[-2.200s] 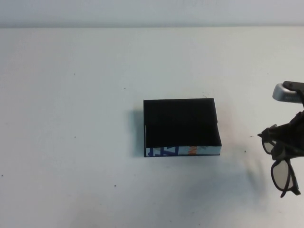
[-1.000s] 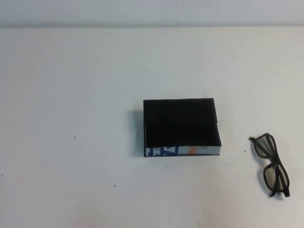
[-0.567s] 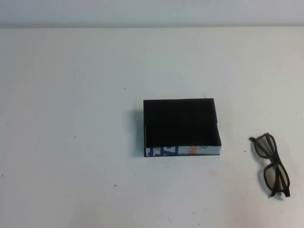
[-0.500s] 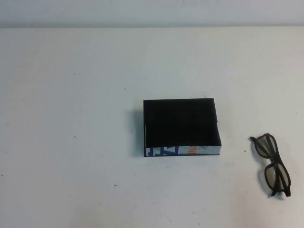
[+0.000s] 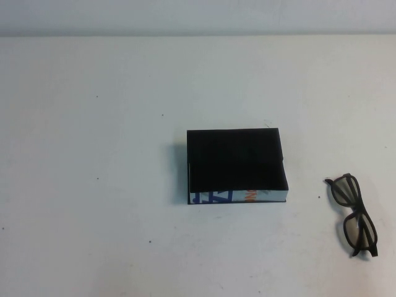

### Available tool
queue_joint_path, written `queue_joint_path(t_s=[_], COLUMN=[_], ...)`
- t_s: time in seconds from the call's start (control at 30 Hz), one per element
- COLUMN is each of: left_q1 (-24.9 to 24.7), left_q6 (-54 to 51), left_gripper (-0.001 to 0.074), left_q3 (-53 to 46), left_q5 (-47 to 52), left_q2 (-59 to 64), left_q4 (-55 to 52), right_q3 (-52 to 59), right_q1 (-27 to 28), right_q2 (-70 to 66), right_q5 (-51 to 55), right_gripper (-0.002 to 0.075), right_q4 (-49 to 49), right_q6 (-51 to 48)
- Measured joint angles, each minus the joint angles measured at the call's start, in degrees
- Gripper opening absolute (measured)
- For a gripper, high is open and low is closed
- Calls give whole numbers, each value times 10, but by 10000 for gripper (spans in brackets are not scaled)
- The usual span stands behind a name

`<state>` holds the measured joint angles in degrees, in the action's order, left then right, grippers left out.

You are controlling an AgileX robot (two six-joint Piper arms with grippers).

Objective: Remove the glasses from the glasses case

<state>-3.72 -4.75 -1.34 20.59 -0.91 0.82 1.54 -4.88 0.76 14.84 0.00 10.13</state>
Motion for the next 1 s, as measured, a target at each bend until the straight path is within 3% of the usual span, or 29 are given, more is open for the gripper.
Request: queue_joint_path(t_s=[1.0], left_q1=[0], left_q6=[0], left_gripper=[-4], left_q3=[0], left_q5=[0], left_q2=[0], left_q4=[0], right_q3=[0], right_q1=[3], right_q2=[0], right_q5=[29], right_gripper=[-16], right_q4=[0], right_q6=[-1])
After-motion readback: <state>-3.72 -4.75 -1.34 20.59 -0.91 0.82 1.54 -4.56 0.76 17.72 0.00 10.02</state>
